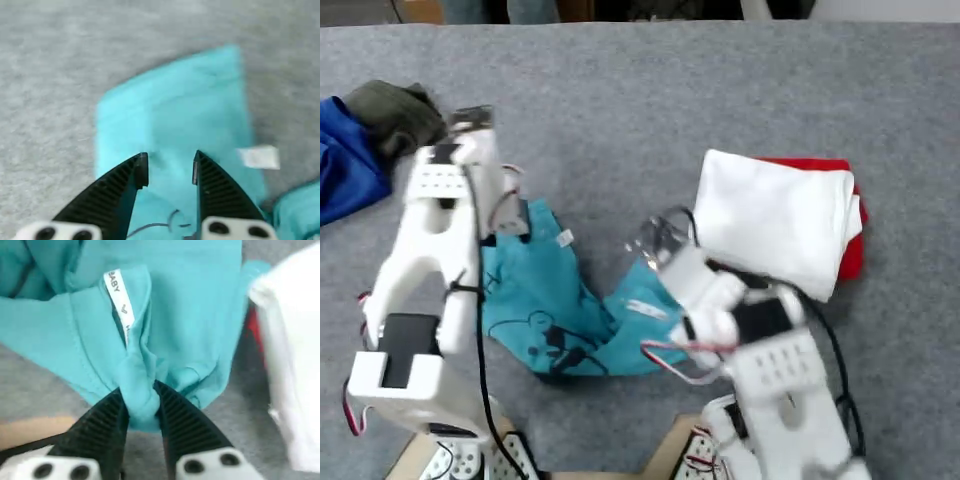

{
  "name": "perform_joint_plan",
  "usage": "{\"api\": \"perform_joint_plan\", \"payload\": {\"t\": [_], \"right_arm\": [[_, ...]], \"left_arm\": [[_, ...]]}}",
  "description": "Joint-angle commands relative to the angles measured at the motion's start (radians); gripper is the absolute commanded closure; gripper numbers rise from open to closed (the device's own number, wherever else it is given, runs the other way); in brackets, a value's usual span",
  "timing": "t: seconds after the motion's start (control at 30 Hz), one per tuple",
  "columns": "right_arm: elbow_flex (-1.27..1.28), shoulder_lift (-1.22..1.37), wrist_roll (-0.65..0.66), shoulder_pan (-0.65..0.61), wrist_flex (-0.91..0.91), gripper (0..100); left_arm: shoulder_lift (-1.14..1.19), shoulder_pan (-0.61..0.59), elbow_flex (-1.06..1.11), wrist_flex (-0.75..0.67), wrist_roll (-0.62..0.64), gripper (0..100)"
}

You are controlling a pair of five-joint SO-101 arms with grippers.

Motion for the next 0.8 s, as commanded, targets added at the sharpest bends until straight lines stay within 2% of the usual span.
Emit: {"api": "perform_joint_plan", "payload": {"t": [0.0, 0.13, 0.3, 0.37, 0.43, 0.47, 0.6, 0.77], "right_arm": [[0.042, -0.226, 0.041, 0.092, -0.015, 88.8], [0.036, -0.325, 0.041, 0.181, -0.015, 78.3], [0.007, -0.338, 0.041, 0.258, -0.014, 80.7], [-0.028, -0.338, 0.041, 0.270, -0.017, 82.1], [-0.061, -0.332, 0.041, 0.273, -0.018, 83.7], [-0.067, -0.331, 0.041, 0.269, -0.018, 84.5], [-0.065, -0.328, -0.034, 0.253, -0.023, 87.4], [-0.054, -0.320, -0.104, 0.127, -0.038, 87.5]], "left_arm": [[-0.035, 0.120, -0.022, -0.041, 0.015, 83], [-0.031, 0.223, 0.051, -0.098, 0.015, 83], [0.077, 0.271, 0.182, -0.229, 0.015, 84], [0.152, 0.265, 0.185, -0.232, 0.015, 90], [0.212, 0.220, 0.162, -0.229, 0.015, 98], [0.226, 0.188, 0.145, -0.210, 0.018, 96], [0.193, 0.025, 0.015, -0.087, 0.072, 97], [0.083, -0.147, -0.186, 0.084, 0.069, 97]]}}
